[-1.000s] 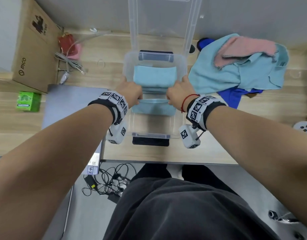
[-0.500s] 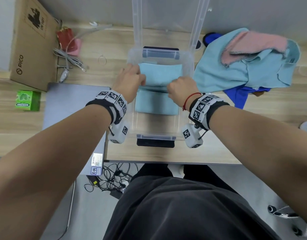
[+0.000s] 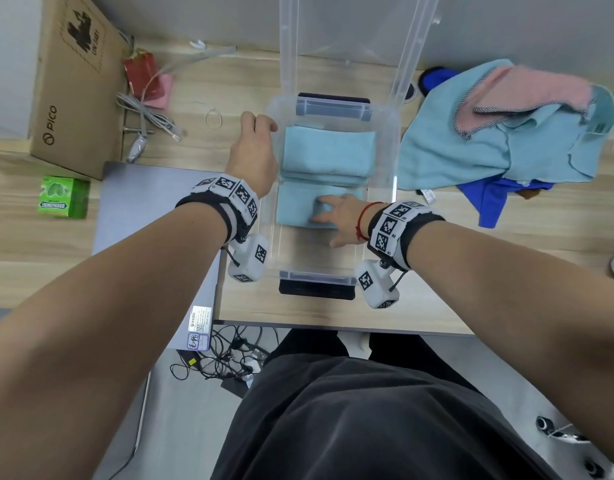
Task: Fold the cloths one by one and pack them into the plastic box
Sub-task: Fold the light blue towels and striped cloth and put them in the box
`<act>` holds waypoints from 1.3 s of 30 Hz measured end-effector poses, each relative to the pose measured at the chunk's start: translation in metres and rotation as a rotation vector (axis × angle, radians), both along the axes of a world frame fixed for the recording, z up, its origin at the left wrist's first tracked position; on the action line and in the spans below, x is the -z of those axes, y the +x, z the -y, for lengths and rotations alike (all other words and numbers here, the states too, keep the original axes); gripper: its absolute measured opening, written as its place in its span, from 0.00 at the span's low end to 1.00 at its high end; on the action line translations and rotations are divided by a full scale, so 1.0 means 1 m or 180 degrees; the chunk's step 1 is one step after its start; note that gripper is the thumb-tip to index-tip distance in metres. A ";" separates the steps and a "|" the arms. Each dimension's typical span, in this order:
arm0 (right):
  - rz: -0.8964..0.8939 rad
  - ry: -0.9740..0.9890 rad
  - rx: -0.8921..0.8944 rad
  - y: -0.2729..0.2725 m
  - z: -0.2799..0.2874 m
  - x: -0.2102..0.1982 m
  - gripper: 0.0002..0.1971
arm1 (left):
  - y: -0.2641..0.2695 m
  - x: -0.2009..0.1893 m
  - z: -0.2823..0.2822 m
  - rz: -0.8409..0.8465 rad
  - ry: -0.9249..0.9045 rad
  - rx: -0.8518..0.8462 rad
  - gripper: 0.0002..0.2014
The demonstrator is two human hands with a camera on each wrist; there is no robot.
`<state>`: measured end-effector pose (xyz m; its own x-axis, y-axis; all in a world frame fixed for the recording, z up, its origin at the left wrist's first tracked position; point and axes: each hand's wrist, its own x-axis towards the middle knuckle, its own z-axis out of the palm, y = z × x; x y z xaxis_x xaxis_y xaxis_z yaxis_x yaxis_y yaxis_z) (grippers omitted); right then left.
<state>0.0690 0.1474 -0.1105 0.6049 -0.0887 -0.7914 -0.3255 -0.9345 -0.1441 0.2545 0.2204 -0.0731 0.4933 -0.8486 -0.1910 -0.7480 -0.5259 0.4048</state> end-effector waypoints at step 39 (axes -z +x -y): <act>0.1614 -0.0729 0.2861 -0.206 0.190 -0.068 0.11 | -0.180 -0.027 0.177 -0.0217 0.0325 0.1163 0.07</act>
<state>-0.1367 -0.0430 -0.0427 0.4977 -0.7834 -0.3722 -0.8625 -0.4017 -0.3078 0.0749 0.0434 -0.0460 0.1451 -0.9411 -0.3054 -0.8668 -0.2697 0.4194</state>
